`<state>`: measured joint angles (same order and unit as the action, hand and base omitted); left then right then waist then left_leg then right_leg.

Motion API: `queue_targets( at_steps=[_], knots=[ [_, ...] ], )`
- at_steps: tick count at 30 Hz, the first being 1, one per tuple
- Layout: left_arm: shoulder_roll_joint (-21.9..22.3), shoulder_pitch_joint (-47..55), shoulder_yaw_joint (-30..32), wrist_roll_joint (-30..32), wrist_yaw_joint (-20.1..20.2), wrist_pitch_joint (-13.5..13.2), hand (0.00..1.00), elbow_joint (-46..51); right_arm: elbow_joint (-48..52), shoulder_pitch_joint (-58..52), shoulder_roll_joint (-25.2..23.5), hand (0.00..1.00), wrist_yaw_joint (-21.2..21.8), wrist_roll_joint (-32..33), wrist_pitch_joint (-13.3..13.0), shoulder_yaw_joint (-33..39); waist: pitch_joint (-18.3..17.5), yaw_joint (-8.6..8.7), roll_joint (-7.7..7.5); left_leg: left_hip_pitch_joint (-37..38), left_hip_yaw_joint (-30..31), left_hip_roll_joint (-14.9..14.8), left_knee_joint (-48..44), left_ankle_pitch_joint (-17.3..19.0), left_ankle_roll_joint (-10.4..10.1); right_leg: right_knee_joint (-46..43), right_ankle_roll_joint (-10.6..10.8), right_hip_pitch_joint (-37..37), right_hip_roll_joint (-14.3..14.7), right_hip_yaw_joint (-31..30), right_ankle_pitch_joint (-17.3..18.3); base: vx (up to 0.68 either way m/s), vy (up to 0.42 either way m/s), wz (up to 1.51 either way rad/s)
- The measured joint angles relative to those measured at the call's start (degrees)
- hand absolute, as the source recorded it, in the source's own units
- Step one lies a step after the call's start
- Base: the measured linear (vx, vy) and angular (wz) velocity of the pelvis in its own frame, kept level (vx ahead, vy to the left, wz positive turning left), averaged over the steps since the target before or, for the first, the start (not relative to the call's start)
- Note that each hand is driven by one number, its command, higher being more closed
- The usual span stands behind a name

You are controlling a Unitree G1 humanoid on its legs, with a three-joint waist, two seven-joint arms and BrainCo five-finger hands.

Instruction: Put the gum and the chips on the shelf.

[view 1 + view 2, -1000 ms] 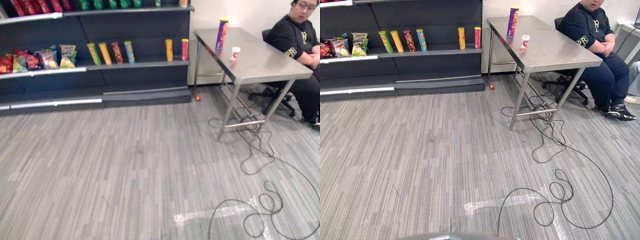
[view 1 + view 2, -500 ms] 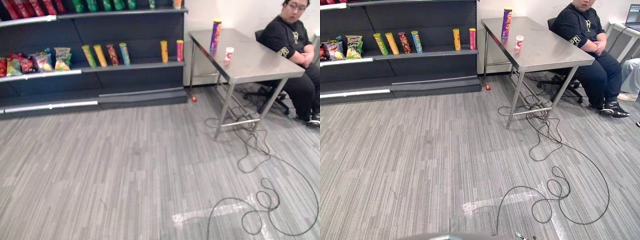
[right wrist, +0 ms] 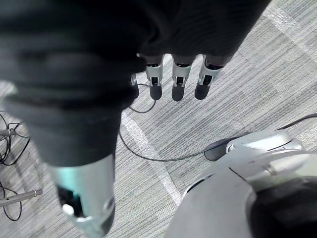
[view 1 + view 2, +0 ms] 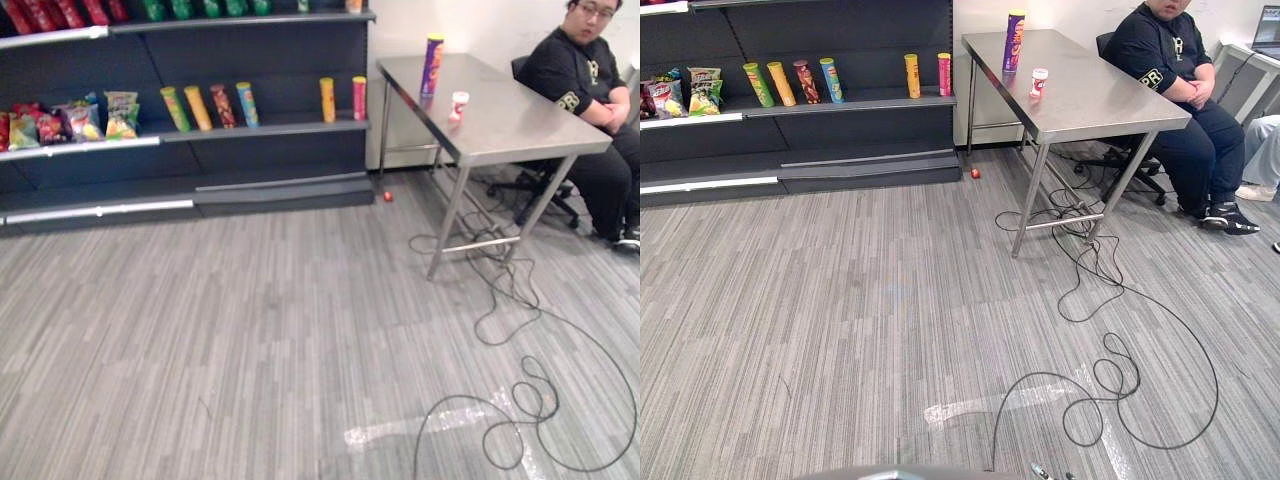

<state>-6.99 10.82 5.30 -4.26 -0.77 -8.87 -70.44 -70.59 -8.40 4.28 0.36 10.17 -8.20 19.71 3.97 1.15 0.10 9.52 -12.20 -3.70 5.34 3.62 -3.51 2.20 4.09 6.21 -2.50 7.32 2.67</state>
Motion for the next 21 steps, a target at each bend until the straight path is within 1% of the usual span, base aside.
queue_targets(
  at_steps=[6, 7, 8, 9, 11, 13, 14, 15, 16, 17, 18, 19, 20, 21],
  knots=[
    [0.0, -0.2, 0.0, -0.1, 0.0, 0.0, 0.00, 0.1, 0.2, 0.0, 0.1, 0.00, 0.1, 0.2, 0.0, -0.1, 0.4, 0.01, 0.02, -0.6, 0.3, 0.0, 0.0, -0.1, 0.1, 0.2, -0.1, -0.3, 0.0, 0.4, -0.1, -0.03, -0.017, 0.01],
    [0.0, -0.3, 0.0, -0.1, 0.0, 0.0, 0.00, 0.0, 0.2, 0.1, 0.1, 0.00, 0.2, 0.7, 0.0, -0.3, 0.5, 0.01, 0.21, -0.9, 0.2, -0.1, 0.0, -0.1, 0.1, -0.2, -0.1, -0.7, 0.1, 0.3, 0.0, -0.03, -0.025, -0.04],
    [0.0, -0.6, 0.0, -0.4, -0.2, 0.0, 0.00, 0.1, 0.5, 1.0, 0.2, 0.00, 0.2, 2.4, -0.1, -0.5, 0.8, 0.01, 0.18, -2.6, 0.1, -0.2, 0.0, -0.6, 0.1, -2.3, -0.6, -3.5, 0.1, 0.3, 0.3, -0.03, -0.024, -0.06],
    [-0.2, -1.4, 0.1, -1.4, -0.3, 0.0, 0.00, 0.2, 1.0, 2.0, 0.1, 0.00, 0.2, 3.5, -0.2, -0.5, 1.6, 0.07, 0.43, -3.6, 0.1, -0.3, 0.0, -1.0, 0.1, -3.8, -0.8, -5.3, 0.0, 0.4, 0.7, -0.02, -0.025, -0.05],
    [-0.3, -2.2, 0.3, -2.2, -0.4, 0.0, 0.00, 0.3, 1.2, 2.8, -0.1, 0.00, 0.2, 4.5, -0.5, -0.4, 3.4, 0.08, 0.06, -4.6, 0.3, -0.3, -0.3, -1.3, 0.1, -4.8, -1.0, -6.5, -0.1, 0.6, 1.0, -0.02, -0.018, 0.04],
    [-0.1, -2.6, 1.8, -2.4, -0.6, 0.0, 0.00, 0.5, 1.9, 2.9, -0.5, 0.00, 0.1, 6.0, -0.6, 0.0, 5.2, 0.09, -0.22, -5.5, 0.8, -0.5, -1.3, -1.3, -0.1, -6.0, -1.4, -7.3, -0.2, 1.3, 1.6, -0.03, -0.040, 0.16],
    [0.0, -2.6, 2.5, -3.5, -0.7, -0.1, 0.00, 0.5, 2.0, 2.9, -0.7, 0.00, 0.0, 6.7, -0.7, 0.1, 5.7, 0.07, -0.39, -6.0, 1.0, -0.7, -2.6, -0.6, -1.0, -7.2, -1.7, -7.4, -0.3, 1.7, 2.6, 0.01, -0.032, 0.18],
    [0.0, -2.6, 3.0, -4.1, -0.7, -0.1, 0.00, 0.5, 2.1, 2.9, -0.8, 0.00, -0.1, 6.7, -0.8, 0.1, 5.8, 0.08, -0.51, -6.9, 1.1, -0.8, -4.3, 0.2, -1.2, -8.0, -1.7, -7.8, -0.5, 1.9, 3.2, 0.01, -0.050, 0.24],
    [0.2, -2.7, 3.9, -4.6, -0.7, -0.4, 0.00, 0.7, 2.2, 2.9, -0.9, 0.00, -0.1, 6.7, -1.2, 0.1, 5.9, 0.09, -0.67, -9.7, 1.1, -1.4, -9.7, 2.5, -1.3, -9.6, -2.0, -8.4, -0.7, 2.4, 4.3, -0.01, -0.060, 0.30],
    [0.2, -2.6, 4.2, -5.9, -0.6, -0.6, 0.00, 1.0, 2.2, 2.9, -1.0, 0.00, -0.2, 6.8, -1.8, 0.0, 6.1, -0.08, -1.03, -12.9, 0.2, -2.2, -16.2, 3.9, -1.5, -10.6, -2.3, -8.9, -1.0, 3.0, 5.7, -0.03, -0.085, 0.36],
    [0.1, -2.6, 4.7, -6.9, -0.6, -0.6, 0.00, 1.2, 2.2, 2.8, -1.3, 0.00, -0.2, 6.8, -2.0, 0.0, 6.4, -0.03, -1.37, -14.9, 0.0, -2.5, -20.6, 4.1, -1.5, -11.0, -2.3, -8.8, -1.3, 3.5, 6.2, -0.02, -0.110, 0.39],
    [0.6, -2.6, 5.7, -9.4, -0.6, -0.6, 0.00, 2.5, 2.6, 2.5, -1.6, 0.00, -0.3, 7.0, -2.3, -0.4, 6.9, -0.14, -1.58, -19.0, 0.0, -3.7, -29.8, 4.2, -1.2, -11.5, -2.4, -7.9, -1.4, 4.2, 6.8, 0.01, -0.102, 0.32],
    [1.4, -2.6, 6.7, -11.8, -0.7, -0.6, 0.00, 3.2, 3.3, 1.9, -1.6, 0.00, -0.6, 7.9, -2.5, -1.2, 7.3, -0.79, -1.05, -22.1, 0.1, -5.3, -37.8, 4.0, -1.1, -11.9, -2.7, -6.6, -1.1, 4.6, 7.5, 0.05, -0.061, 0.24],
    [1.8, -2.5, 7.0, -13.6, -0.6, -0.7, 0.00, 3.3, 3.5, 1.6, -1.3, 0.00, -0.7, 8.1, -2.6, -1.9, 7.7, -1.14, -1.41, -23.9, 0.3, -5.9, -40.9, 4.2, -1.1, -12.4, -3.1, -6.1, -1.1, 4.7, 8.0, 0.07, -0.003, 0.16]
  ],
)
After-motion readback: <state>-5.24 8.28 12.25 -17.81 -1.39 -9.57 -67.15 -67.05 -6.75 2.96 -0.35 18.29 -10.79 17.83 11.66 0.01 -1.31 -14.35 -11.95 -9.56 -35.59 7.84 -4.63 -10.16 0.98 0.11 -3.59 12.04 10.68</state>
